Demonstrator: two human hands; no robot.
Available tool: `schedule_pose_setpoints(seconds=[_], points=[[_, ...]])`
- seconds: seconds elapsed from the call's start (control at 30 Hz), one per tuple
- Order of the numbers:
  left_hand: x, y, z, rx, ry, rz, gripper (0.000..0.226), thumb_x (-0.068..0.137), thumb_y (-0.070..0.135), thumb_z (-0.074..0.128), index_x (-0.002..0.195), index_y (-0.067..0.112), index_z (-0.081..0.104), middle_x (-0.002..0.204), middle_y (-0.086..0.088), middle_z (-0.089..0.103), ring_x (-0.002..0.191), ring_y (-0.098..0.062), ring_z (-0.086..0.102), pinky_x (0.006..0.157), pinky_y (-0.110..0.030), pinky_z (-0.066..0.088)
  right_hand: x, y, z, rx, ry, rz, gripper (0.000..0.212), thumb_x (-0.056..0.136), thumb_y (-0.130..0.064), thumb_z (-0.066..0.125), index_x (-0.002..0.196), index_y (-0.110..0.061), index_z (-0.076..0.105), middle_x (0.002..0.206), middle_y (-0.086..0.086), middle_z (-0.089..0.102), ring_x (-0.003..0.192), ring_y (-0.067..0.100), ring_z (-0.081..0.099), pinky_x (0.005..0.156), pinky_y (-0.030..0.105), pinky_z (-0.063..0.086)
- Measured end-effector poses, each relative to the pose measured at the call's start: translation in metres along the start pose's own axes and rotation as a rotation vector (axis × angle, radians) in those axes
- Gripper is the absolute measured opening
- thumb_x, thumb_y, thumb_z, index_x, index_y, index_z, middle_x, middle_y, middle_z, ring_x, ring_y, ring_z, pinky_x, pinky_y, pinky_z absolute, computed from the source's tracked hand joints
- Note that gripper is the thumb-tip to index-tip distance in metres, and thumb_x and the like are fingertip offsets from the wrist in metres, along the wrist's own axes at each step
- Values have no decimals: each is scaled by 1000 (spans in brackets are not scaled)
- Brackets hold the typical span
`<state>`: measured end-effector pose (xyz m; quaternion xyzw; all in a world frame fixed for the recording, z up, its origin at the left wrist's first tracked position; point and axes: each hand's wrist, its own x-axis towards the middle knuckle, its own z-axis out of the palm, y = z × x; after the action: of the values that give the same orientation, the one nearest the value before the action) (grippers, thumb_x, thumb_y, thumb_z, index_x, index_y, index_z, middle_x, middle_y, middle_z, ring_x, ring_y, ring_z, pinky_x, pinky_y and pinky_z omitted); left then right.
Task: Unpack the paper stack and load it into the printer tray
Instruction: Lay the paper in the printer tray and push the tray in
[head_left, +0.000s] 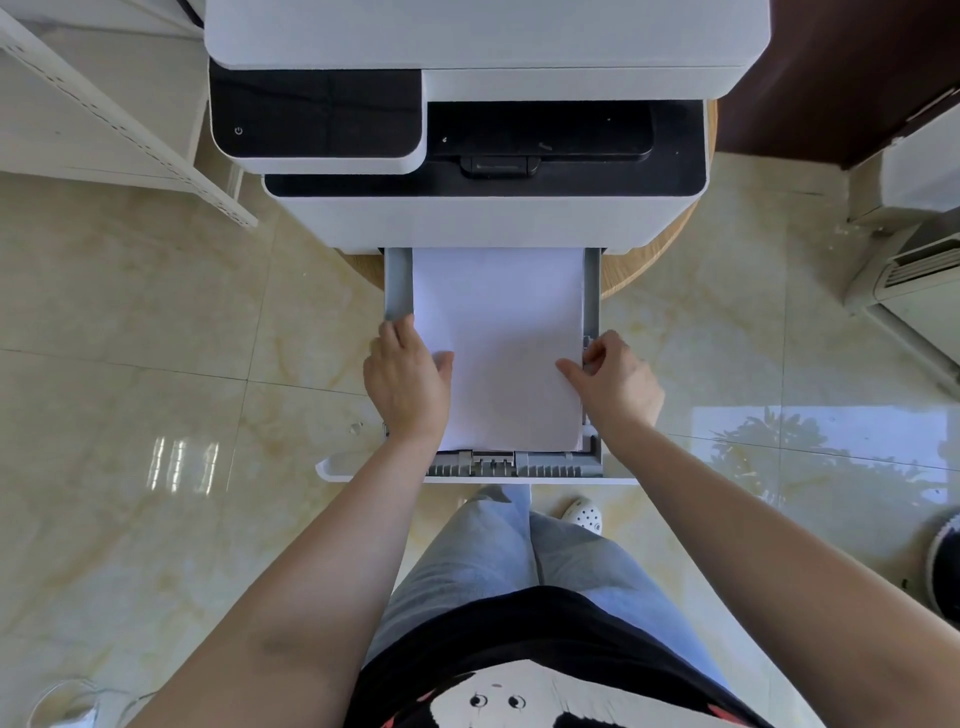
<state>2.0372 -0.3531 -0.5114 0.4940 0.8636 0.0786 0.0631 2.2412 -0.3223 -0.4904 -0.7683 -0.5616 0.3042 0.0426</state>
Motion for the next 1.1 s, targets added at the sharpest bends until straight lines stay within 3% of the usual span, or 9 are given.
schedule_pose_setpoints(seconds=[0.13,0.27,0.4,0.53,0.73,0.83,0.93,1.0,1.1], points=[[20,-1,4,-99,27,-51,45,74,36,73,113,19,58,132,-11,49,117,-33,47,89,-41,37,25,-4,4,211,100,-104,34,82,-29,69,114,-19,65,114,7,57,106,30,49,79,26,33],[43,7,13,-339,-16,-257,38,77,37,71,113,27,63,143,-7,41,133,-31,34,100,-42,29,46,-15,12,263,154,-35,42,84,-30,68,124,-23,63,129,5,52,115,29,42,92,28,33],[56,7,21,-459,15,-392,29,76,32,73,103,29,66,139,-2,45,130,-27,37,97,-38,30,52,-20,24,536,188,105,32,84,-20,67,117,-24,69,127,0,53,117,24,41,93,21,29],[61,10,23,-568,7,-467,27,73,27,75,99,25,67,132,-3,50,118,-30,44,86,-35,41,52,-27,33,806,203,240,30,80,-17,69,107,-29,72,112,-11,57,116,23,50,103,37,43],[61,11,23,-602,-2,-451,32,76,25,73,106,19,63,125,-7,52,108,-31,48,79,-34,42,53,-23,33,798,178,227,34,79,-15,69,111,-28,71,118,-5,55,108,14,52,101,39,46],[53,9,18,-580,-20,-355,59,72,31,77,123,13,51,130,-12,48,113,-34,49,84,-37,40,39,-17,22,719,100,86,53,77,-16,74,126,-26,58,122,-3,42,105,14,50,97,33,48],[29,-7,12,-437,-150,-223,109,58,52,82,142,12,26,143,-16,38,132,-33,36,98,-46,37,11,-1,22,588,-11,2,96,65,-25,85,143,-31,29,132,0,36,119,18,47,96,31,44],[8,-22,9,-328,-280,-177,134,48,63,80,149,14,7,150,-18,29,139,-32,28,102,-49,36,-6,10,27,444,-75,27,121,57,-35,88,149,-32,10,144,3,31,133,20,38,101,40,42],[-17,-33,7,-246,-398,-104,151,40,69,79,149,14,-9,150,-21,26,134,-38,34,99,-51,42,-27,16,35,240,-120,52,136,52,-46,87,149,-35,-7,149,2,27,137,24,36,95,50,47]])
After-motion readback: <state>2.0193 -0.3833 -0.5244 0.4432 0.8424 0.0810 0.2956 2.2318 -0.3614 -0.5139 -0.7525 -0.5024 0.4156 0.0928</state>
